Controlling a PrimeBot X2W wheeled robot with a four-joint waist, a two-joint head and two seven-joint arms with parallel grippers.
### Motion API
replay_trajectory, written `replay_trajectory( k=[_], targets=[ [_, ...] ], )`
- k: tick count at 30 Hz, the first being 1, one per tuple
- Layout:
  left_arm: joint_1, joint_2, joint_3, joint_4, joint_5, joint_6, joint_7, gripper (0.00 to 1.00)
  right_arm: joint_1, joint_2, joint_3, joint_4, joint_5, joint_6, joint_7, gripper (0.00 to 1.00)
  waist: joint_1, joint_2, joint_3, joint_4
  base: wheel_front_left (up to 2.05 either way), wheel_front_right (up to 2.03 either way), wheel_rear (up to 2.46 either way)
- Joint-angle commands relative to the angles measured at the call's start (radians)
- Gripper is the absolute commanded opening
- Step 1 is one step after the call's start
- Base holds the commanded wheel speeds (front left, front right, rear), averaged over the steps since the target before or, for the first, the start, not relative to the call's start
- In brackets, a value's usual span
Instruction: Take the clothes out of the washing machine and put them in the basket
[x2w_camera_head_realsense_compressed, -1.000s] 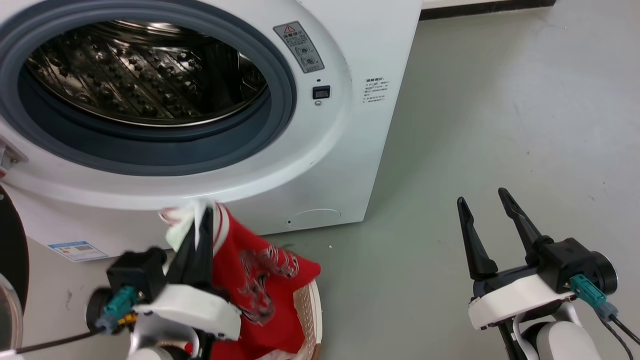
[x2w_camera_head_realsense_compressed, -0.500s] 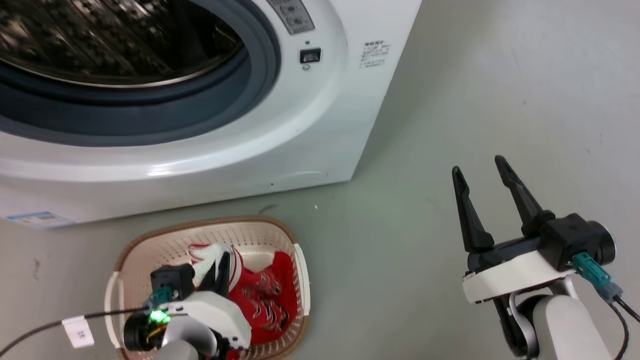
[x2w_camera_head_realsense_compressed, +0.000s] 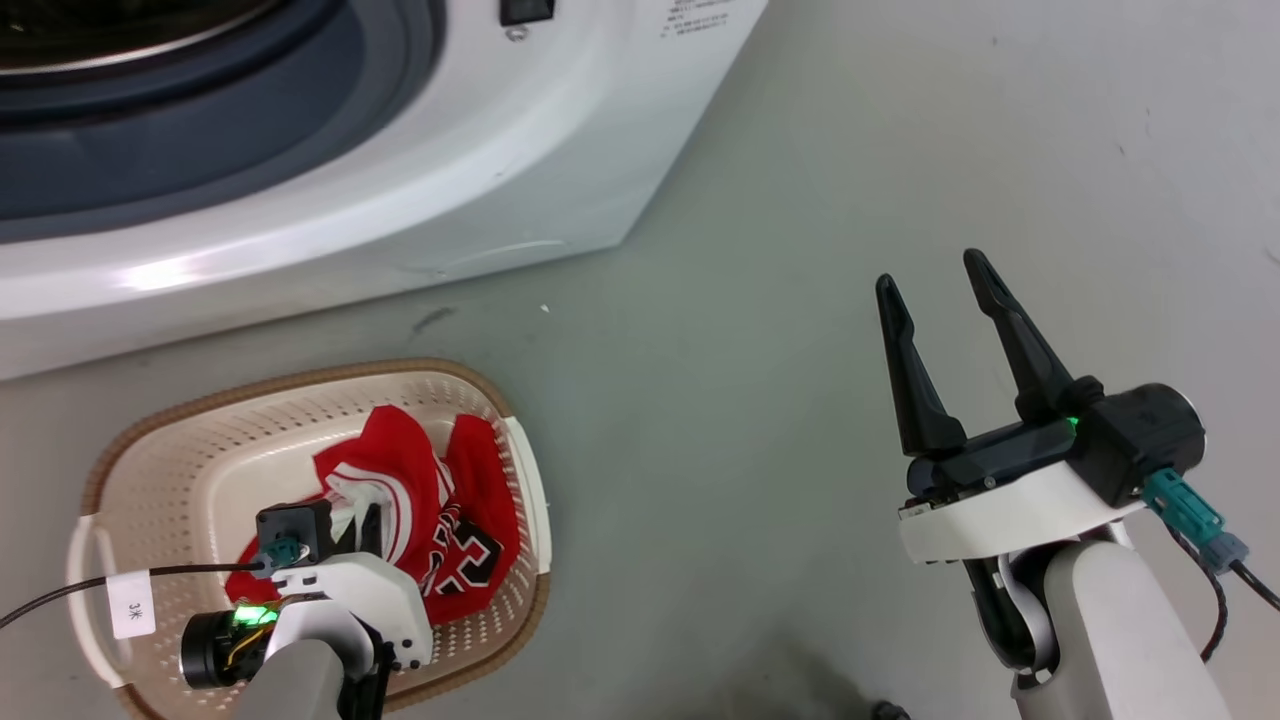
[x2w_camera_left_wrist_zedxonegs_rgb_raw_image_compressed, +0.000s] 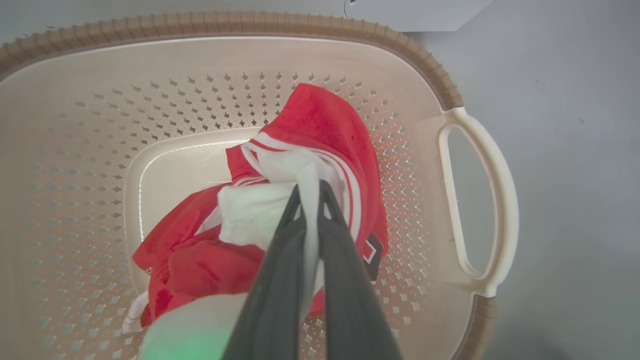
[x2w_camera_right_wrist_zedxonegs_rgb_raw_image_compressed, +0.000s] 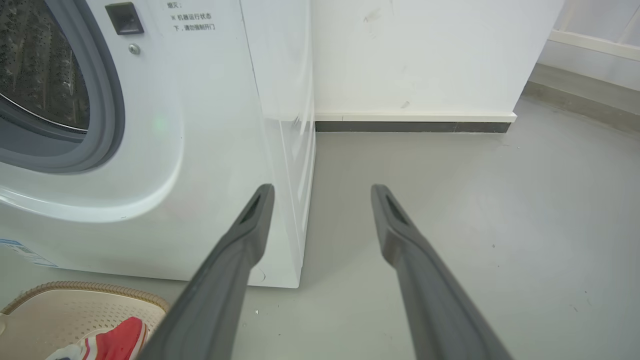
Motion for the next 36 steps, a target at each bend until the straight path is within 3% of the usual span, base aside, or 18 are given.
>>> replay_trajectory(
  k=[1, 12, 14, 15, 16, 28, 36],
  targets=[
    [-0.017, 0.007, 0.001, 0.014, 0.005, 0.0, -0.005, 0.0, -0.024, 0.003, 0.005, -0.004, 0.003, -0.001, -0.003, 1.0, -0.0001, -0.0001, 0.037, -0.029, 0.0, 0.0, 0.0],
    [-0.085, 0.016, 0.02, 0.204, 0.0, 0.01, -0.019, 0.02, -0.053, 0.002, 0.026, 0.016, 0.031, -0.001, -0.018, 1.0, -0.0001, -0.0001, 0.121, -0.061, 0.0, 0.0, 0.0],
    [-0.097, 0.011, 0.023, 0.219, 0.0, 0.008, -0.019, 0.4, -0.056, 0.003, 0.024, 0.022, 0.026, -0.001, -0.019, 1.0, -0.0001, -0.0001, 0.119, -0.056, 0.0, 0.0, 0.0],
    [-0.097, 0.007, 0.023, 0.222, 0.001, 0.007, -0.019, 0.78, -0.056, 0.003, 0.024, 0.024, 0.023, -0.001, -0.019, 1.0, -0.0001, -0.0001, 0.114, -0.053, 0.0, 0.0, 0.0],
    [-0.093, 0.002, 0.025, 0.224, 0.0, 0.004, -0.019, 0.98, -0.055, 0.002, 0.024, 0.029, 0.016, -0.001, -0.019, 1.0, -0.0001, -0.0001, 0.103, -0.048, 0.0, 0.0, 0.0],
    [0.027, -0.068, 0.058, 0.133, 0.02, -0.019, -0.018, 1.0, 0.021, 0.002, -0.017, 0.072, -0.053, -0.001, -0.009, 1.0, -0.0001, -0.0001, -0.181, 0.071, 0.0, 0.0, 0.0],
    [0.12, -0.091, 0.103, -0.046, 0.081, -0.016, -0.018, 1.0, 0.104, 0.002, -0.063, 0.044, -0.107, -0.001, 0.044, 1.0, -0.0001, -0.0001, -0.339, 0.151, 0.0, 0.0, 0.0]
  ],
)
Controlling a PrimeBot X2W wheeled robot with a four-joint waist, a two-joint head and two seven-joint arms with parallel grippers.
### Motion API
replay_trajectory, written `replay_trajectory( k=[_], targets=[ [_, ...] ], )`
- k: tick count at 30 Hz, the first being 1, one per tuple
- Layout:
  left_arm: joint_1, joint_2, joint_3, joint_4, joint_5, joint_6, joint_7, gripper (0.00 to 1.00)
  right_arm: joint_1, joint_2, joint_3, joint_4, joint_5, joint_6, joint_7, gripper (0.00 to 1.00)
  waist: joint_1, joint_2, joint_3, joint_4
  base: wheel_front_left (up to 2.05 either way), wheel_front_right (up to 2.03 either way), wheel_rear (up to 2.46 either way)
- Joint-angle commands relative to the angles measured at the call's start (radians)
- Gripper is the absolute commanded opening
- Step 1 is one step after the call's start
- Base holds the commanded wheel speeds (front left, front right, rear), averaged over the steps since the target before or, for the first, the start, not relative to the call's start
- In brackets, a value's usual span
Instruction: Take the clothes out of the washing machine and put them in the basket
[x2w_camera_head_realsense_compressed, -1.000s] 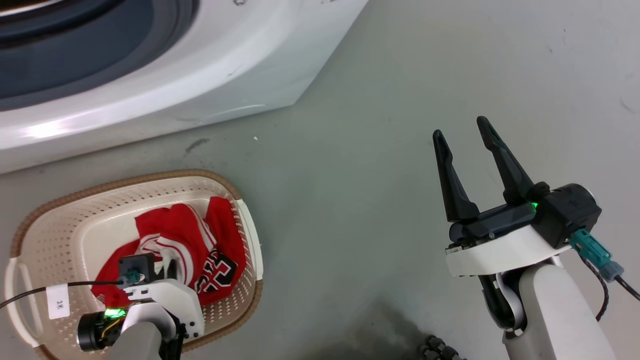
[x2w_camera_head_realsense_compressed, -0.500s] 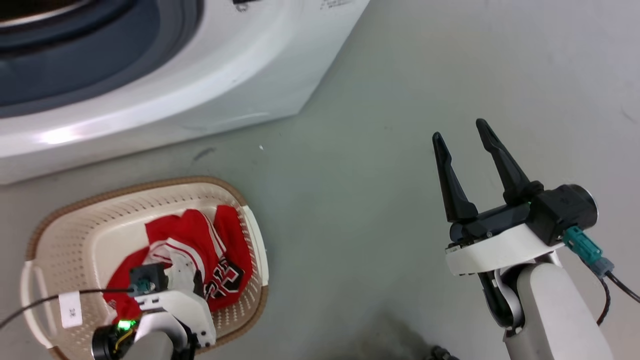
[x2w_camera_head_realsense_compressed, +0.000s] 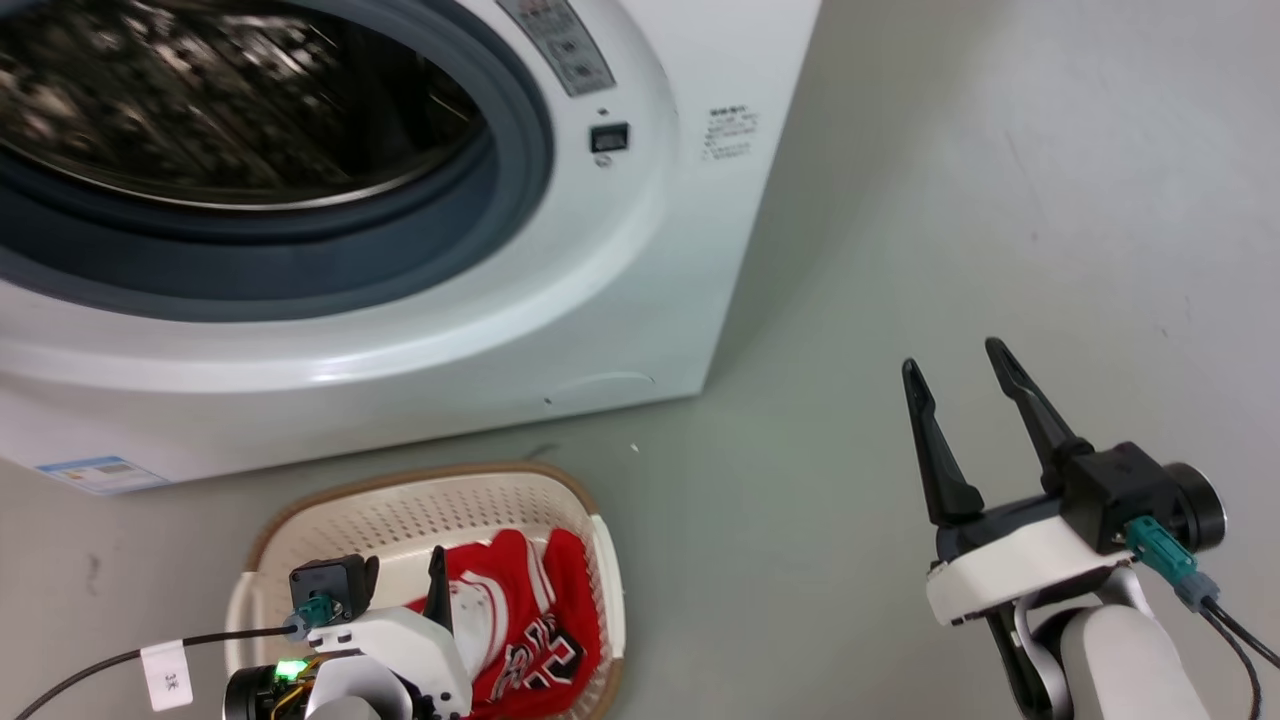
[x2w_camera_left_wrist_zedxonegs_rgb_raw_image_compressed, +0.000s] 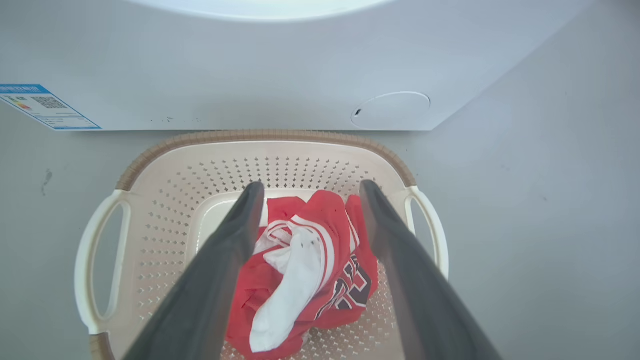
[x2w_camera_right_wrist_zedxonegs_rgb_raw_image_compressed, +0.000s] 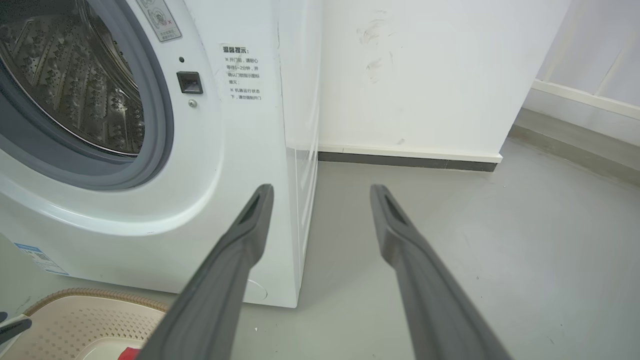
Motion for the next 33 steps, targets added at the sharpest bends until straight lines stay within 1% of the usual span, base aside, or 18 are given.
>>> replay_trajectory(
  k=[1, 5, 10, 16, 19, 26, 33],
  targets=[
    [0.025, -0.007, 0.008, -0.028, 0.011, 0.001, -0.002, 1.0, 0.022, 0.001, -0.007, -0.006, -0.005, -0.001, 0.009, 1.0, 0.0001, -0.0001, -0.084, 0.066, 0.0, 0.0, 0.0],
    [0.052, -0.009, 0.041, -0.148, 0.056, 0.005, -0.002, 1.0, 0.059, 0.001, -0.031, -0.032, -0.016, -0.001, 0.036, 1.0, 0.0001, -0.0001, -0.128, 0.094, 0.0, 0.0, 0.0],
    [0.086, -0.011, 0.083, -0.336, 0.12, 0.0, -0.003, 1.0, 0.098, 0.001, -0.05, -0.062, -0.027, -0.001, 0.061, 1.0, 0.0001, -0.0001, -0.166, 0.116, 0.0, 0.0, 0.0],
    [0.134, -0.005, 0.097, -0.559, 0.193, -0.009, -0.003, 1.0, 0.142, 0.001, -0.068, -0.079, -0.027, -0.001, 0.081, 1.0, 0.0001, -0.0001, -0.212, 0.133, 0.0, 0.0, 0.0],
    [0.169, -0.007, 0.089, -0.649, 0.222, -0.006, -0.003, 1.0, 0.165, 0.001, -0.084, -0.084, -0.031, -0.001, 0.09, 1.0, 0.0001, -0.0001, -0.24, 0.14, 0.0, 0.0, 0.0],
    [0.273, -0.003, 0.085, -0.781, 0.247, 0.005, -0.003, 1.0, 0.212, 0.001, -0.106, -0.09, -0.036, -0.001, 0.106, 1.0, 0.0001, -0.0001, -0.293, 0.156, 0.0, 0.0, 0.0],
    [0.34, -0.004, 0.074, -0.833, 0.241, 0.015, 0.002, 1.0, 0.238, 0.001, -0.101, -0.102, -0.038, -0.001, 0.12, 1.0, 0.0001, -0.0001, -0.312, 0.178, 0.0, 0.0, 0.0]
  ],
)
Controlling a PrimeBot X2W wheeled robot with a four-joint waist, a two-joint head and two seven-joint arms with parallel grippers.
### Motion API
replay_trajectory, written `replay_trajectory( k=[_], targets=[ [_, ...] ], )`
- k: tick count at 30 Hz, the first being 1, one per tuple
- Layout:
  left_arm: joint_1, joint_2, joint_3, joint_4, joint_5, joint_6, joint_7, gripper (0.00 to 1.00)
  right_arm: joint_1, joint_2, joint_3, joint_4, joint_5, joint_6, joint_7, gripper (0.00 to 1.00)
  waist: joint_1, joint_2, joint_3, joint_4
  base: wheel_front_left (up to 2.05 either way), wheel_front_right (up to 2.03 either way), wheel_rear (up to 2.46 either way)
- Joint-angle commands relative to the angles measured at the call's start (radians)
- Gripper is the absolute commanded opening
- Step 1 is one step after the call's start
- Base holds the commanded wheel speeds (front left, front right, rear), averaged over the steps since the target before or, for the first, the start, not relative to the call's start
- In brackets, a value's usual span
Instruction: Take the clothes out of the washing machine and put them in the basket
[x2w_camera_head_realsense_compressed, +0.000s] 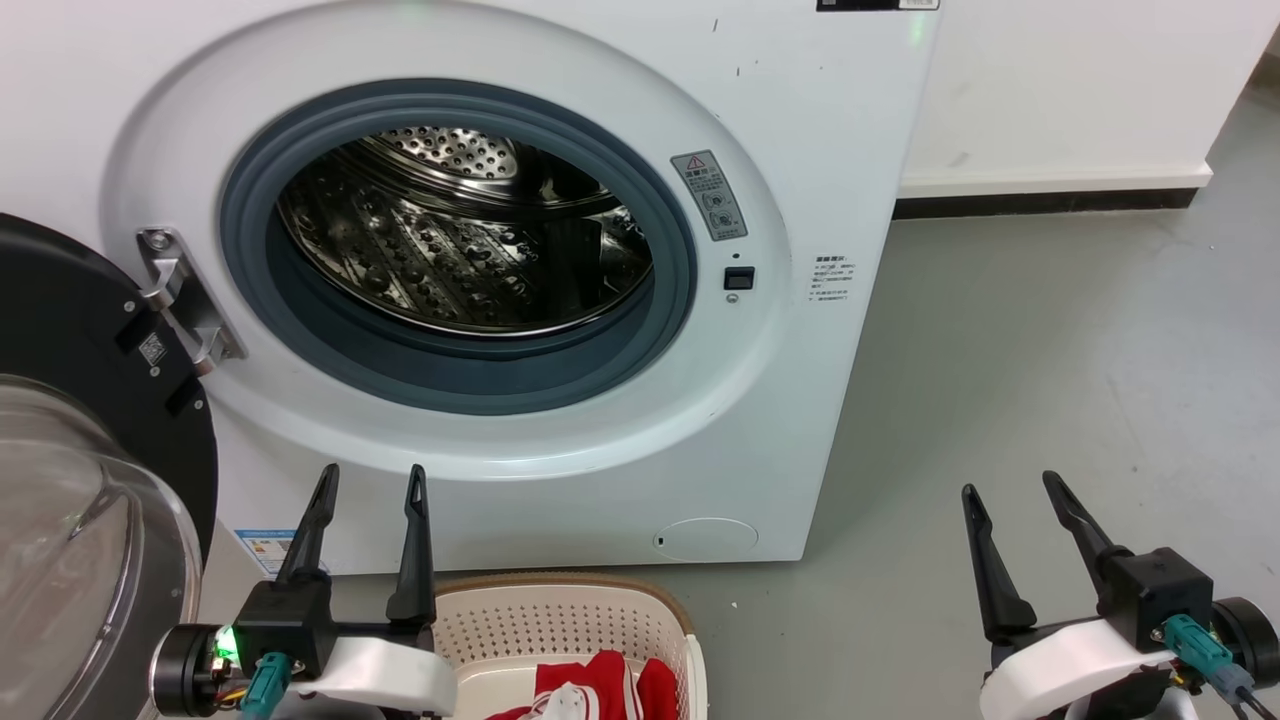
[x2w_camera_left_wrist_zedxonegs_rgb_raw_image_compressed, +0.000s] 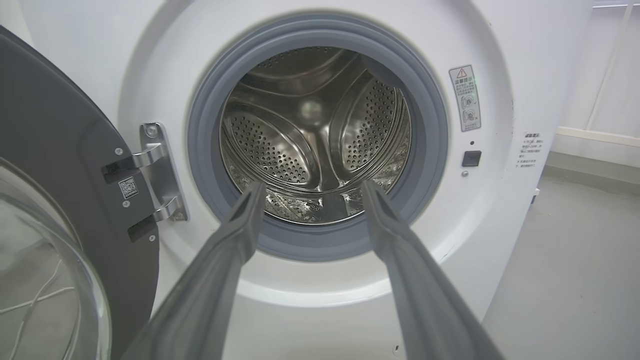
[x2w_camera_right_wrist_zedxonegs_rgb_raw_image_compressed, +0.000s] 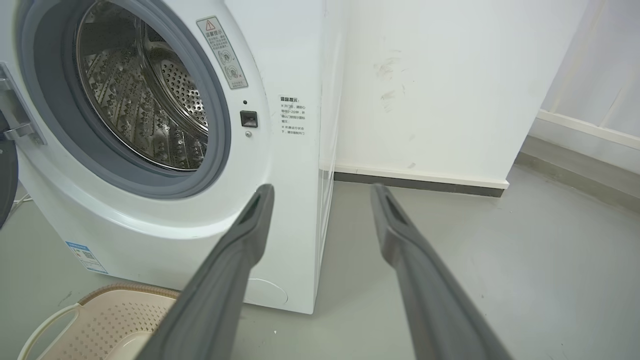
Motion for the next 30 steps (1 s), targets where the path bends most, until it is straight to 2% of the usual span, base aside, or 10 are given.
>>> replay_trajectory(
  k=[1, 25, 26, 30],
  targets=[
    [0.015, 0.002, -0.003, -0.009, -0.003, 0.004, 0.0, 1.0, 0.008, 0.001, 0.004, -0.005, -0.003, -0.001, 0.003, 1.0, 0.0002, 0.0, -0.002, 0.006, 0.0, 0.0, 0.0],
    [0.019, 0.013, -0.024, -0.028, -0.025, 0.013, 0.018, 1.0, 0.014, 0.001, 0.015, -0.008, 0.009, -0.001, 0.004, 1.0, 0.0002, 0.0, -0.009, 0.016, 0.0, 0.0, 0.0],
    [0.013, 0.011, -0.024, -0.025, -0.022, 0.012, 0.019, 0.0, 0.002, 0.0, 0.015, -0.008, 0.004, 0.0, 0.007, 0.0, 0.0002, 0.0, -0.009, 0.016, 0.0, 0.0, 0.0],
    [0.01, 0.009, -0.019, 0.002, -0.056, 0.008, 0.03, 0.0, 0.009, 0.0, 0.02, 0.007, 0.04, 0.0, 0.005, 0.0, 0.0002, 0.0, -0.009, 0.016, 0.0, 0.0, 0.0]
  ],
)
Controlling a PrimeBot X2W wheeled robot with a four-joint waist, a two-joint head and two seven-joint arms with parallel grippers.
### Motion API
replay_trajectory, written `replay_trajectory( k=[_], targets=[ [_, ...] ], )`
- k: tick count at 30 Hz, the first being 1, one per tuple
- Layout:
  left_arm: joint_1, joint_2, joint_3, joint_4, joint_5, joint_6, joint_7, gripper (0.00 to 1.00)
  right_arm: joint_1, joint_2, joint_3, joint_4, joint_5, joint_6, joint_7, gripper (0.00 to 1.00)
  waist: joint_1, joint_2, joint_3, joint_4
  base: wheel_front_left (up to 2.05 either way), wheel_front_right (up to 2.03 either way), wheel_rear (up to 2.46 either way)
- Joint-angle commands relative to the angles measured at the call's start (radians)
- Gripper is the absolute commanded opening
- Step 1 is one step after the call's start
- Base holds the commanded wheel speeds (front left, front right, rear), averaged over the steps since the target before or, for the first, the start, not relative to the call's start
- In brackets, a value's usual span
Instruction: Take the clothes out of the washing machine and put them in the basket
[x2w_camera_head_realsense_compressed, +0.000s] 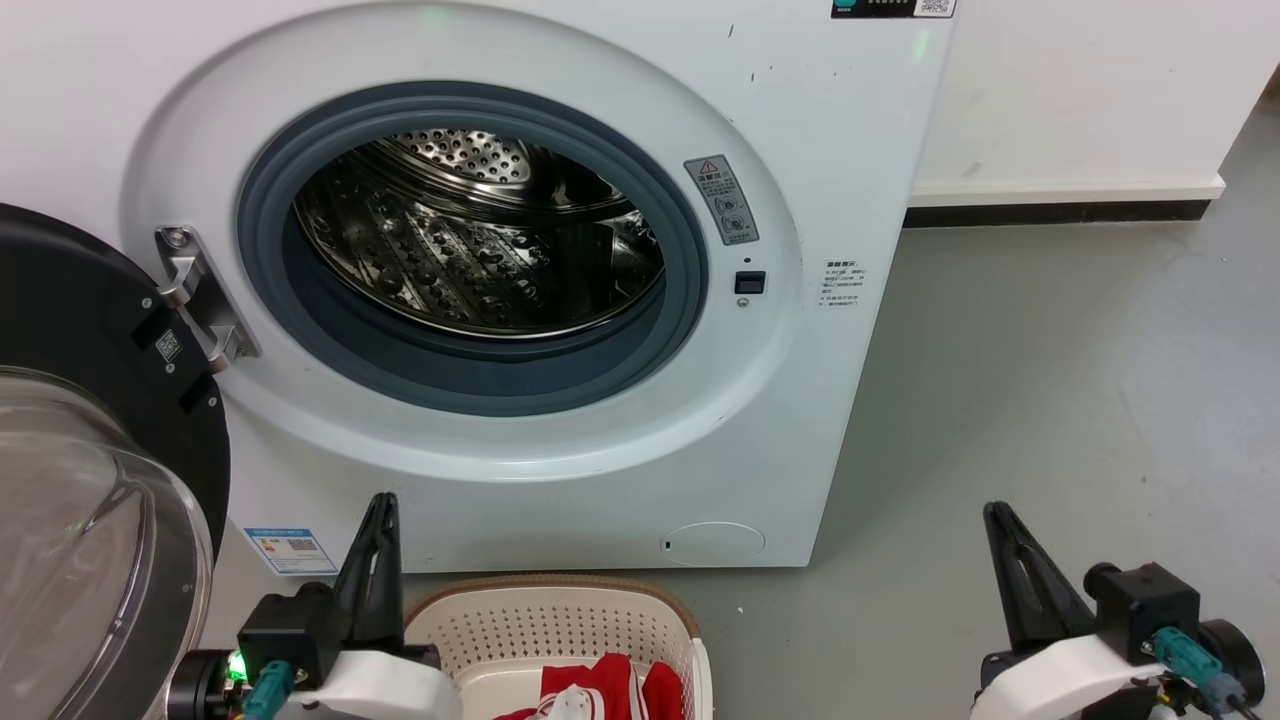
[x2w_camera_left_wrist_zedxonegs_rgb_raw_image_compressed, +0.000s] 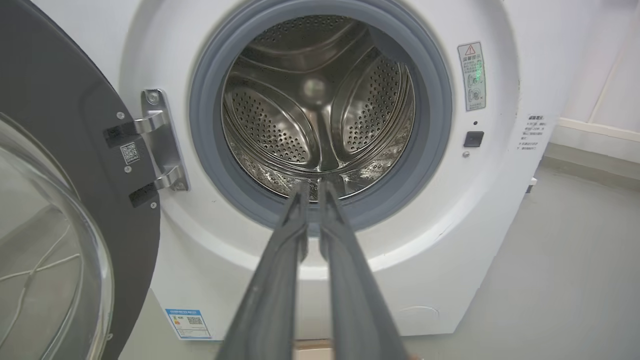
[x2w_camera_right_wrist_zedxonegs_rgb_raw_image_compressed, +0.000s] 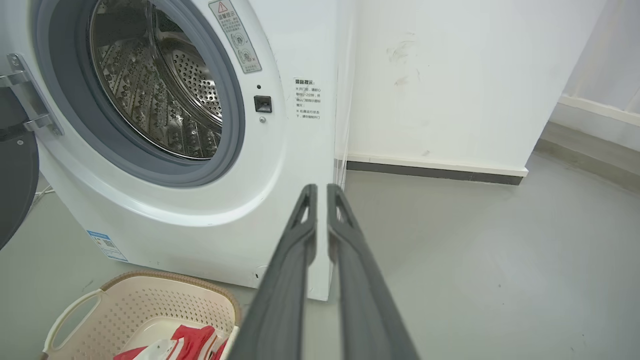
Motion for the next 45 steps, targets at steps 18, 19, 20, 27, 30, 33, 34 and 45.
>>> replay_trajectory(
  k=[18, 19, 20, 27, 30, 33, 34, 45],
  targets=[
    [-0.046, -0.012, 0.052, 0.03, -0.361, -0.04, 0.083, 0.0, -0.053, -0.021, -0.009, 0.04, 0.413, 0.0, 0.026, 0.0, 0.0, 0.0, 0.004, 0.003, 0.0, 0.0, 0.0],
    [-0.048, -0.013, 0.054, 0.032, -0.378, -0.042, 0.087, 0.0, -0.055, -0.022, -0.009, 0.042, 0.432, 0.0, 0.027, 0.0, 0.0, 0.0, 0.004, 0.003, 0.0, 0.0, 0.0],
    [-0.05, -0.014, 0.056, 0.034, -0.395, -0.043, 0.09, 0.0, -0.057, -0.023, -0.01, 0.045, 0.45, 0.0, 0.029, 0.0, 0.0, 0.0, 0.004, 0.004, 0.0, 0.0, 0.0],
    [-0.06, -0.018, 0.07, 0.048, -0.508, -0.055, 0.116, 0.0, -0.068, -0.027, -0.015, 0.062, 0.575, 0.0, 0.039, 0.0, 0.0, 0.0, 0.005, 0.005, 0.0, 0.0, 0.0],
    [-0.064, -0.02, 0.076, 0.054, -0.553, -0.061, 0.127, 0.0, -0.075, -0.028, -0.018, 0.068, 0.625, 0.0, 0.043, 0.0, 0.0, 0.0, 0.006, 0.005, 0.0, 0.0, 0.0],
    [-0.068, -0.022, 0.082, 0.059, -0.598, -0.065, 0.138, 0.0, -0.08, -0.029, -0.02, 0.075, 0.674, 0.0, 0.048, 0.0, 0.0, 0.0, 0.007, 0.006, 0.0, 0.0, 0.0],
    [-0.07, -0.023, 0.084, 0.061, -0.612, -0.066, 0.141, 0.0, -0.081, -0.03, -0.021, 0.077, 0.689, 0.0, 0.049, 0.0, 0.0, 0.0, 0.007, 0.006, 0.0, 0.0, 0.0],
    [-0.086, -0.03, 0.107, 0.083, -0.786, -0.085, 0.182, 0.0, -0.1, -0.033, -0.033, 0.103, 0.879, 0.0, 0.068, 0.0, 0.0, 0.0, 0.009, 0.008, 0.0, 0.0, 0.0]
  ],
)
